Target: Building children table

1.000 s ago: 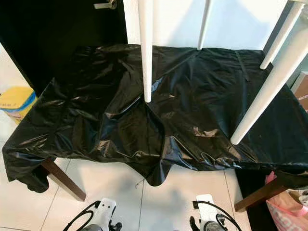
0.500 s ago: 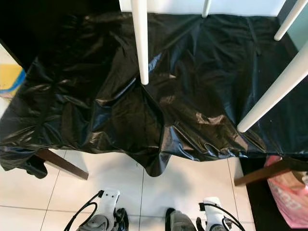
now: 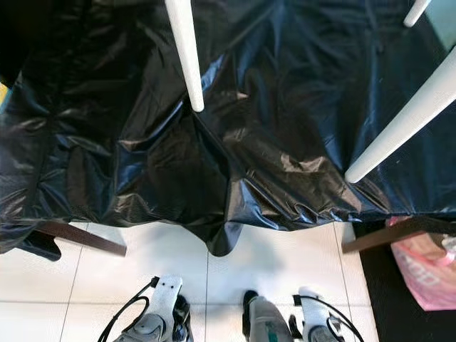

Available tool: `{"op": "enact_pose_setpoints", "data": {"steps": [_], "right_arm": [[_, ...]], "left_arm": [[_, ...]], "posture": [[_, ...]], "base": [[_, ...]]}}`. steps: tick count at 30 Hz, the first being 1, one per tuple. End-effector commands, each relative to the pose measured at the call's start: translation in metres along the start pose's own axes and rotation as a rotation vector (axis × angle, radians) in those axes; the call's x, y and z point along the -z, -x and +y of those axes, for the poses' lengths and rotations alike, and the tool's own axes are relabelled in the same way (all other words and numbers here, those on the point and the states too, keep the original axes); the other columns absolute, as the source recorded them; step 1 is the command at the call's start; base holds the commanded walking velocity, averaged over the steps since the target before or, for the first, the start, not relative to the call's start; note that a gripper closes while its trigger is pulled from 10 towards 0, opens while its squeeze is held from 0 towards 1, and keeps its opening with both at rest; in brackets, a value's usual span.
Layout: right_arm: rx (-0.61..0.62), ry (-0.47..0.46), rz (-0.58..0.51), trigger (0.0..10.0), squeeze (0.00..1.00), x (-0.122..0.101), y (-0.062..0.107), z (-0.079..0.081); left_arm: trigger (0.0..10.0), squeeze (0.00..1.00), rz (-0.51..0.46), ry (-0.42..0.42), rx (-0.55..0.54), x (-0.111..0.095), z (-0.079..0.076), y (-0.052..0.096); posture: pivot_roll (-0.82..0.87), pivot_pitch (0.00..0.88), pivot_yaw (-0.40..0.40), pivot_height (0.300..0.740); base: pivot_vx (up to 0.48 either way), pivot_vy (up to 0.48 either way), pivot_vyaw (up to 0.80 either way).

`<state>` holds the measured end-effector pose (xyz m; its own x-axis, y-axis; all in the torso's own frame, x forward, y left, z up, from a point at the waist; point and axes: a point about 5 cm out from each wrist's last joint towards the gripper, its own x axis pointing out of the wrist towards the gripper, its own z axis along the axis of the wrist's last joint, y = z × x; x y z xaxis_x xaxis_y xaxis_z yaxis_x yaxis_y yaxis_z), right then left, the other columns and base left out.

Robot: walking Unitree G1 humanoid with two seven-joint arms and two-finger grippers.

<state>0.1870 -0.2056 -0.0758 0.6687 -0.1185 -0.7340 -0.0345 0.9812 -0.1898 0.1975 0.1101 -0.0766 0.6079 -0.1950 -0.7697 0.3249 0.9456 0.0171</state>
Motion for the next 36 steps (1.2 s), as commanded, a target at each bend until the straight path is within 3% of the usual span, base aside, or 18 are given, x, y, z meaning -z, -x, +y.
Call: {"op": "enact_pose_setpoints", "data": {"steps": [1, 2, 6, 12, 18, 24, 27, 36], "right_arm": [[-0.022, -0.001, 0.071, 10.0, 0.0, 0.019, 0.005, 0.007], [-0.027, 0.005, 0.073, 10.0, 0.0, 0.017, 0.004, 0.009], [-0.047, 0.059, 0.087, 10.0, 0.0, 0.016, 0.003, 0.013], [-0.069, 0.087, 0.082, 10.0, 0.0, 0.008, 0.001, 0.024], [-0.074, 0.138, 0.077, 10.0, 0.0, 0.006, 0.0, 0.022], [-0.044, 0.053, 0.113, 10.0, 0.0, 0.017, 0.003, 0.019], [-0.03, 0.015, 0.118, 10.0, 0.0, 0.019, 0.004, 0.018], [-0.04, 0.003, 0.121, 10.0, 0.0, 0.023, 0.005, 0.015]], "left_arm": [[10.0, 0.0, 0.17, 0.026, 0.032, 0.044, -0.005, 0.01], [10.0, 0.0, 0.173, 0.018, 0.03, 0.043, -0.004, 0.009], [10.0, 0.0, 0.195, -0.012, 0.04, 0.048, -0.006, 0.011], [10.0, 0.0, 0.205, -0.053, 0.016, 0.047, 0.002, 0.011], [10.0, 0.0, 0.218, -0.044, 0.029, 0.053, -0.005, 0.012], [10.0, 0.0, 0.228, 0.014, 0.009, 0.062, -0.002, 0.016], [10.0, 0.0, 0.233, 0.005, 0.014, 0.064, -0.001, 0.017], [10.0, 0.0, 0.224, 0.017, 0.027, 0.065, -0.005, 0.017]], "posture": [[-0.07, 0.161, 0.005, 0.74], [-0.06, 0.081, -0.002, 0.74], [-0.04, 0.0, -0.019, 0.74], [0.02, 0.0, -0.035, 0.74], [0.01, 0.0, -0.044, 0.74], [-0.06, 0.0, 0.018, 0.74], [-0.12, 0.0, 0.071, 0.74], [-0.1, 0.0, 0.042, 0.74]], "base": [[0.0, 0.0, 0.0], [0.0, 0.0, 0.0], [0.0, 0.0, 0.0], [0.0, 0.0, 0.0], [0.0, 0.0, 0.0], [0.0, 0.0, 0.0], [0.0, 0.0, 0.0], [0.0, 0.0, 0.0]]}}
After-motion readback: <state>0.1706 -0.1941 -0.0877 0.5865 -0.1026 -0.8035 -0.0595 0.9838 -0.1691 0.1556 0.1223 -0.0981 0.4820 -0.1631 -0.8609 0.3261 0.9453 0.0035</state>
